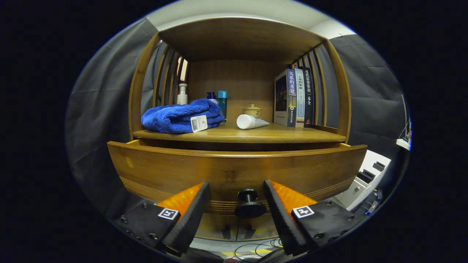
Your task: Pull open the drawer, take out the items inside it, and place them on the countertop above the cabinet.
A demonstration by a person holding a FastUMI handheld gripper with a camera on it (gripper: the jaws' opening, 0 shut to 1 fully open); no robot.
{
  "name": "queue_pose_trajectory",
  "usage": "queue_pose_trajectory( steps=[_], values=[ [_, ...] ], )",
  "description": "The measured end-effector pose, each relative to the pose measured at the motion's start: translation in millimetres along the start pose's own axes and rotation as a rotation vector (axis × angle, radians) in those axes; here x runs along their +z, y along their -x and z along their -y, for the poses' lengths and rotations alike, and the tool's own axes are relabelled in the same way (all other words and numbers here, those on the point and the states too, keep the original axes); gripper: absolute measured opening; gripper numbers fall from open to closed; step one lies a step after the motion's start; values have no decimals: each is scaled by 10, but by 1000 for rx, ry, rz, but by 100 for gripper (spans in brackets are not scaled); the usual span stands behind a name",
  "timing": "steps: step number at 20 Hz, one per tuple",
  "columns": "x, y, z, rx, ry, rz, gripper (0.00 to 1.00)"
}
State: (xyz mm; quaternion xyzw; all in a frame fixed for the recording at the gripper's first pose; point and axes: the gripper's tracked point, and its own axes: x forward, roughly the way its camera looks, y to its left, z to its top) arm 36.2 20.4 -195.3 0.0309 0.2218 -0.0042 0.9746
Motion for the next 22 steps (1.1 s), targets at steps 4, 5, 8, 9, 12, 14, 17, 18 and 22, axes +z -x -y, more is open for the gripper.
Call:
queue_pose_trajectory(
  steps=[4, 5, 8, 9, 12, 14, 17, 18, 22],
  values=[
    [24, -206, 3, -1, 9, 11, 98],
    [29, -239, -3, -1, 9, 14, 98],
    [38, -339, -7, -1, 1, 17, 98],
    [42, -368, -14, -1, 0, 18, 98],
    [35, -387, -16, -1, 2, 19, 98],
    [43, -428, -23, -2, -4, 25, 98],
    [43, -456, -27, -2, -3, 23, 98],
    [45, -484, -27, -3, -6, 26, 98],
    [65, -558, -27, -5, -2, 23, 98]
  ],
)
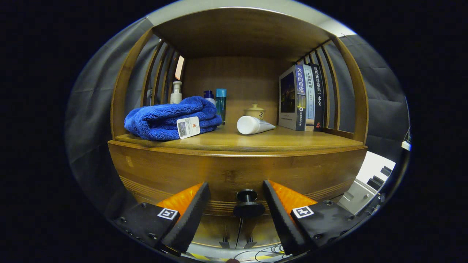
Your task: Pull open the drawer, take out the items inside it, and place them on the countertop above the cabinet.
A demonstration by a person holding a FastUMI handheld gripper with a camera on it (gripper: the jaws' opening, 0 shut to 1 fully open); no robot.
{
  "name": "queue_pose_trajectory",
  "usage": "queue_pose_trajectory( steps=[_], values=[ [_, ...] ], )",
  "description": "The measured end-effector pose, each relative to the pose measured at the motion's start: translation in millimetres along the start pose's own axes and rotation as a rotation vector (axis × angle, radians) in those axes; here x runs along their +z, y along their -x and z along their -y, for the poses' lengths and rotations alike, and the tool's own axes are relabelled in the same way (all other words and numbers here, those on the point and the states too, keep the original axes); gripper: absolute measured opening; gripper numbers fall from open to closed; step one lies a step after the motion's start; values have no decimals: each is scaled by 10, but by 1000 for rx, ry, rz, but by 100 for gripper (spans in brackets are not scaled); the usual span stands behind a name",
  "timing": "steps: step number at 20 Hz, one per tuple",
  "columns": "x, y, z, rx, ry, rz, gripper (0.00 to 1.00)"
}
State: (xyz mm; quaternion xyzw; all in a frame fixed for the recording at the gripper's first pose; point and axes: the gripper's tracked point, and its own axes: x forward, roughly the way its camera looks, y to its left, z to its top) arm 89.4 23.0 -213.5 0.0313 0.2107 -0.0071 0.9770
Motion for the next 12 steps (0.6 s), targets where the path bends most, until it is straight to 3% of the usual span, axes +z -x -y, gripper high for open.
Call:
queue_pose_trajectory(
  steps=[6, 12],
  values=[
    [55, 53, -48, 43, 9, 0, 98],
    [1029, 691, 220, 15, -3, 131, 98]
  ],
)
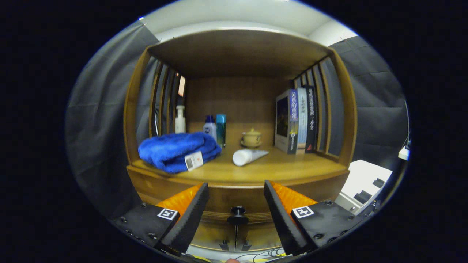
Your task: Pull open the drawer, take out the items inside it, and place them on the countertop above the cabinet.
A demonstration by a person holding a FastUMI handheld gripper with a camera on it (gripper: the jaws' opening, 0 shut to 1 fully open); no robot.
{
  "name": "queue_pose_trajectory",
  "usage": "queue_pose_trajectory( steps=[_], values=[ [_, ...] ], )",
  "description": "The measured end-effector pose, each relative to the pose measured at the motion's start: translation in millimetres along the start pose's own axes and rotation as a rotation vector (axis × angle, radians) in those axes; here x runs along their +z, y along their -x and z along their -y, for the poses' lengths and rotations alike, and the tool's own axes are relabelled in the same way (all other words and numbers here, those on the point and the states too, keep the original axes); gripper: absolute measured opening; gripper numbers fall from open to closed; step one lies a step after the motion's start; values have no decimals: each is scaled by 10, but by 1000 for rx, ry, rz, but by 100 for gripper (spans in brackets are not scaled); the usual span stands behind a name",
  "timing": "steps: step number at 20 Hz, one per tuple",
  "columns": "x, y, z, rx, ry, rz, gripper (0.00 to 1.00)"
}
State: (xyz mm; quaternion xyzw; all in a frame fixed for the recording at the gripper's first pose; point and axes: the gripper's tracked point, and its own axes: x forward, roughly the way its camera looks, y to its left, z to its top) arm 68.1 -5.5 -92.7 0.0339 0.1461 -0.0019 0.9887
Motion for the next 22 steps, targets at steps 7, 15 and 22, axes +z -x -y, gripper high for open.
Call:
queue_pose_trajectory(
  steps=[7, 15, 22],
  values=[
    [1055, 476, 175, -27, 58, 68, 98],
    [1264, 705, 36, 0, 45, 113, 98],
    [1105, 743, -137, 43, 75, 143, 98]
  ],
)
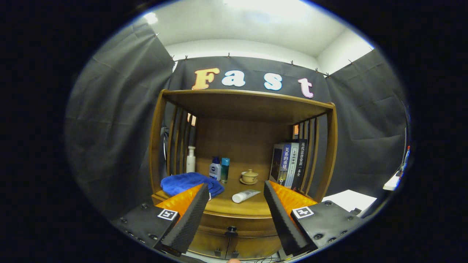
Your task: Pull open the drawer, take out the items inside it, and place them on the countertop above the cabinet.
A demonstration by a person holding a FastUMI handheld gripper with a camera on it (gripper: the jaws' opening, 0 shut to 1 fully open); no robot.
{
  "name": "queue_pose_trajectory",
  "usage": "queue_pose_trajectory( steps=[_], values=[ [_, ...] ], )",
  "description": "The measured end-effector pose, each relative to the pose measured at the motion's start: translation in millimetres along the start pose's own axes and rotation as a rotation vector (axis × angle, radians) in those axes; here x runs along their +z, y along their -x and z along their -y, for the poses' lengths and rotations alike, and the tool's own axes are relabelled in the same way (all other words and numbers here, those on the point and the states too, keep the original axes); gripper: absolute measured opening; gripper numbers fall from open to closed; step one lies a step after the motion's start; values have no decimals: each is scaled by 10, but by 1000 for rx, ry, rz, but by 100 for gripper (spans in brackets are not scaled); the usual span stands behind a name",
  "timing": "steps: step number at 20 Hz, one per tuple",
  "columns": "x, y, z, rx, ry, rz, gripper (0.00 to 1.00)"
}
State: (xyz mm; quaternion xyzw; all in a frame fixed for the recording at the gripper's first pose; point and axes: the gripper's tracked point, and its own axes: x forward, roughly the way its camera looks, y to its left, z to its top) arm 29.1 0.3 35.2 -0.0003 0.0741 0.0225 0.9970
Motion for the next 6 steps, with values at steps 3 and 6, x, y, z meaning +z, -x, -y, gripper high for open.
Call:
queue_pose_trajectory(
  steps=[3, 6],
  values=[
    [-62, 7, -75, 15, -40, -14, 98],
    [-103, -6, -41, 3, -57, -32, 98]
  ],
)
